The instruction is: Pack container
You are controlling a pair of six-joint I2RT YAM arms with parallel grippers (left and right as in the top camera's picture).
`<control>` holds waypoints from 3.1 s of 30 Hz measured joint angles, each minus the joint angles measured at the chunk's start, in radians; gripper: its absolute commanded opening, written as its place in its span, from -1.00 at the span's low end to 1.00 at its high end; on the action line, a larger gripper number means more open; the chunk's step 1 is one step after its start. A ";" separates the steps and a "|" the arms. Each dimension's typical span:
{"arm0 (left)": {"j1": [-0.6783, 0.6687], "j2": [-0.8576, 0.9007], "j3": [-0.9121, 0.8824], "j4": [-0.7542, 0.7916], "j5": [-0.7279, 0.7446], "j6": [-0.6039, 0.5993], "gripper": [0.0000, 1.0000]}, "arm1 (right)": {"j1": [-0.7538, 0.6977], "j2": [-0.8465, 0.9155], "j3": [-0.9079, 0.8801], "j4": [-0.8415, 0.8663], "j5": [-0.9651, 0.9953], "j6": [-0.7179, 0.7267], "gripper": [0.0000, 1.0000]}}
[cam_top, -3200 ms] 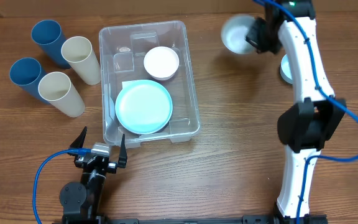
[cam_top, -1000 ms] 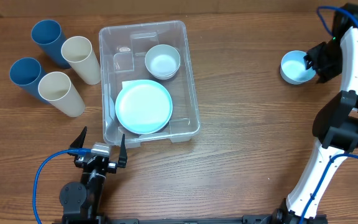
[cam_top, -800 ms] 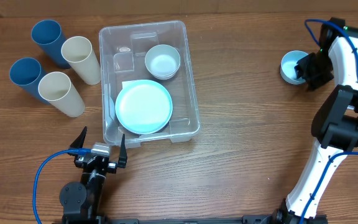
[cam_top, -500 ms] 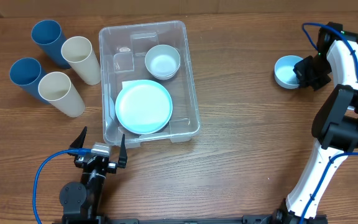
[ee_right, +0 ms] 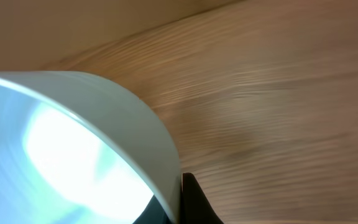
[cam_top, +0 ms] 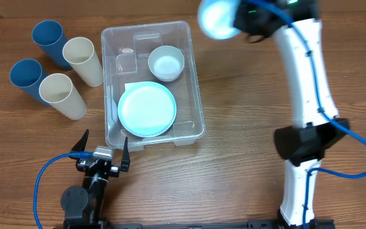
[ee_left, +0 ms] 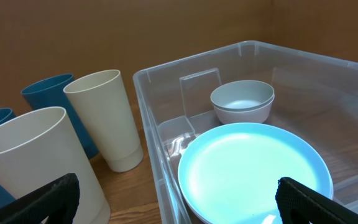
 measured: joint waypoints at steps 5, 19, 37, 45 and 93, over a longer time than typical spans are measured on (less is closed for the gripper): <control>0.000 0.000 0.000 0.000 0.000 0.000 1.00 | 0.192 0.000 -0.155 0.175 0.083 -0.026 -0.92; 0.000 0.000 0.000 0.000 0.000 0.000 1.00 | 0.259 0.010 -0.520 0.510 0.109 -0.055 0.04; 0.000 0.000 0.000 0.000 0.000 0.000 1.00 | 0.295 0.011 -0.389 0.343 0.050 -0.101 0.30; 0.000 0.000 0.000 0.000 0.000 0.000 1.00 | 0.211 -0.132 -0.158 0.114 0.052 0.028 1.00; 0.000 1.030 1.901 -1.244 0.111 -0.074 1.00 | -0.602 -0.189 -0.142 -0.146 0.081 0.155 1.00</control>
